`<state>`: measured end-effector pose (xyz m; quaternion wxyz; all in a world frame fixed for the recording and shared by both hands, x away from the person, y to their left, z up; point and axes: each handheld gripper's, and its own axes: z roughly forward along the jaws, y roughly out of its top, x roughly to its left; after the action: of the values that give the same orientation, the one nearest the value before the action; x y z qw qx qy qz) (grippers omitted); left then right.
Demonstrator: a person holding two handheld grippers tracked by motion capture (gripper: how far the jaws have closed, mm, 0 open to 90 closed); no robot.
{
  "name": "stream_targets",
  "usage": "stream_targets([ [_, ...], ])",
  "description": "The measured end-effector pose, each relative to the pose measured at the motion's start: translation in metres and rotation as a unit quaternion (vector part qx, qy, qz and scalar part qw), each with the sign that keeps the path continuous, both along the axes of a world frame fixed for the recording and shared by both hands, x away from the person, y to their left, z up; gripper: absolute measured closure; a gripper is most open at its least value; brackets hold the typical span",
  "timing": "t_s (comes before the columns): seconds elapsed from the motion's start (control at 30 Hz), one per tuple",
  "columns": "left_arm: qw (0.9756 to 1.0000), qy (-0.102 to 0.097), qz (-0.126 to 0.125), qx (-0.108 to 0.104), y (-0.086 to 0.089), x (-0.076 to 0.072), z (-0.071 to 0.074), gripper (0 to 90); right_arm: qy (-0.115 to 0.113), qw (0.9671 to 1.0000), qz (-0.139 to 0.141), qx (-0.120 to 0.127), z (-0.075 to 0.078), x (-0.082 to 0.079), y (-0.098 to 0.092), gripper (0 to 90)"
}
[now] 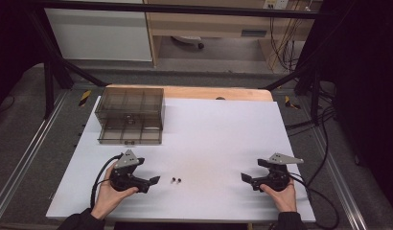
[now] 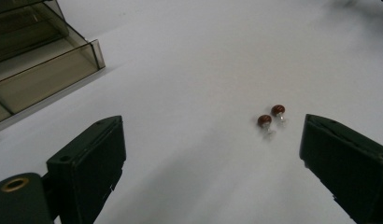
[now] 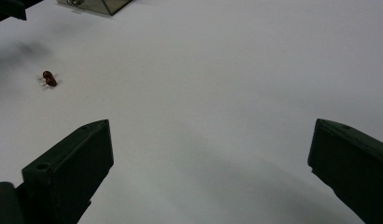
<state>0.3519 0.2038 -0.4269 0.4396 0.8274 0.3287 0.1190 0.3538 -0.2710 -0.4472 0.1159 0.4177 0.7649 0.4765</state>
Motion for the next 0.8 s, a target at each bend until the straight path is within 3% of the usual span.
stream_targets([
  [0.27,0.9998,0.002,-0.007,0.02,-0.021,0.003,0.002,7.7,0.0,1.0,-0.001,0.0,0.001,-0.001,-0.001,0.6],
  [0.5,0.9991,0.013,-0.012,0.038,-0.036,0.003,-0.007,11.3,0.0,1.0,0.0,-0.002,0.001,0.0,-0.001,0.7],
  [0.8,0.9985,0.029,-0.019,0.043,-0.05,0.001,-0.015,28.3,0.0,1.0,0.0,-0.003,0.0,0.0,0.0,0.6],
])
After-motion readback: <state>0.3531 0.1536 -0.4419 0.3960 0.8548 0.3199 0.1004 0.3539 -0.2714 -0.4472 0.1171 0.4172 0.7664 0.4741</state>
